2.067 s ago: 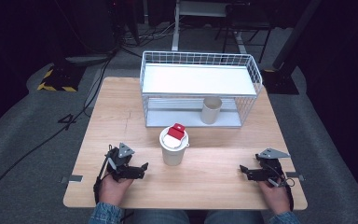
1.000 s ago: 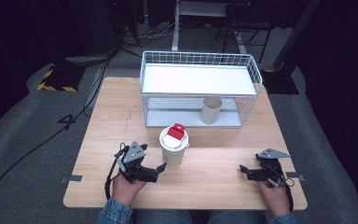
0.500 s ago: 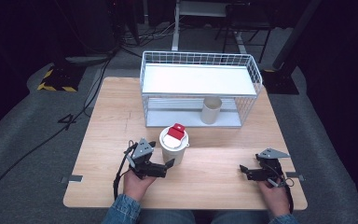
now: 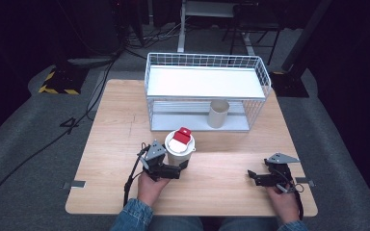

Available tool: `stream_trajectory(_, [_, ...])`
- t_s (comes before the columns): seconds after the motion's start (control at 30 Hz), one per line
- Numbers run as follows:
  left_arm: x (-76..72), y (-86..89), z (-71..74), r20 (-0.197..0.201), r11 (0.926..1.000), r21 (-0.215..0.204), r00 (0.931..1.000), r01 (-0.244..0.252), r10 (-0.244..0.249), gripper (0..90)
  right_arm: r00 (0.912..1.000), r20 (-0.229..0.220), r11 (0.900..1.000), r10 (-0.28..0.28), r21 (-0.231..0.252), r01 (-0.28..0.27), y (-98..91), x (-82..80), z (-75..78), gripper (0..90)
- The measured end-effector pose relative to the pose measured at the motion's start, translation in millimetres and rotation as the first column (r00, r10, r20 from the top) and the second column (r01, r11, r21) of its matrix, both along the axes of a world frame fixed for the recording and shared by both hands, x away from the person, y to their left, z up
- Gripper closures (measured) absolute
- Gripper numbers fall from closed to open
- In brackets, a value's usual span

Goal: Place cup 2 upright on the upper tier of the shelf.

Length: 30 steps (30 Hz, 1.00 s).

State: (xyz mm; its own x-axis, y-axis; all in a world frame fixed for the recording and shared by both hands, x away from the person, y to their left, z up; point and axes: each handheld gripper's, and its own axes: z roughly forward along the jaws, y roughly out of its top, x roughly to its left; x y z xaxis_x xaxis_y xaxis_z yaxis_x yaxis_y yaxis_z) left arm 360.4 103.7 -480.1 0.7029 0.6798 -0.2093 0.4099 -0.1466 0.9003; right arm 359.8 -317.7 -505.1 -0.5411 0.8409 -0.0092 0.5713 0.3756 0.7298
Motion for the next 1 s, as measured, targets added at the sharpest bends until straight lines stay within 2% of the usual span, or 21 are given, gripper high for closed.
stream_trajectory(0.1, [2.2, -4.9, -1.5, 0.014, 0.9999, 0.011, 0.9998, -0.01, 0.01, 0.3, 1.0, 0.0, 1.0, 0.0, 0.0, 0.0, 0.0, 0.0, 0.0, 11.1])
stream_trajectory(0.3, [4.6, -9.8, -2.9, 0.034, 0.9986, -0.012, 0.9981, -0.051, 0.052, 4.8, 1.0, 0.0, 1.0, 0.0, 0.0, 0.0, 0.0, 0.0, 0.0, 11.1])
stream_trajectory(0.43, [6.7, -11.6, -5.0, 0.038, 0.9986, -0.03, 0.9983, -0.043, 0.044, 6.5, 1.0, 0.0, 1.0, 0.0, -0.002, 0.0, 0.0, -0.1, 0.1, 11.1])
stream_trajectory(0.73, [5.5, -12.7, -4.6, 0.059, 0.9985, 0.0, 0.9968, -0.055, 0.055, 10.2, 1.0, -0.001, 1.0, -0.004, -0.001, 0.004, 0.2, -0.4, 0.1, 11.0])
stream_trajectory(1.0, [4.7, -13.9, -4.8, 0.067, 0.9979, 0.003, 0.9956, -0.065, 0.065, 10.8, 1.0, 0.0, 1.0, -0.005, -0.001, 0.005, 0.3, -0.5, 0.0, 11.0])
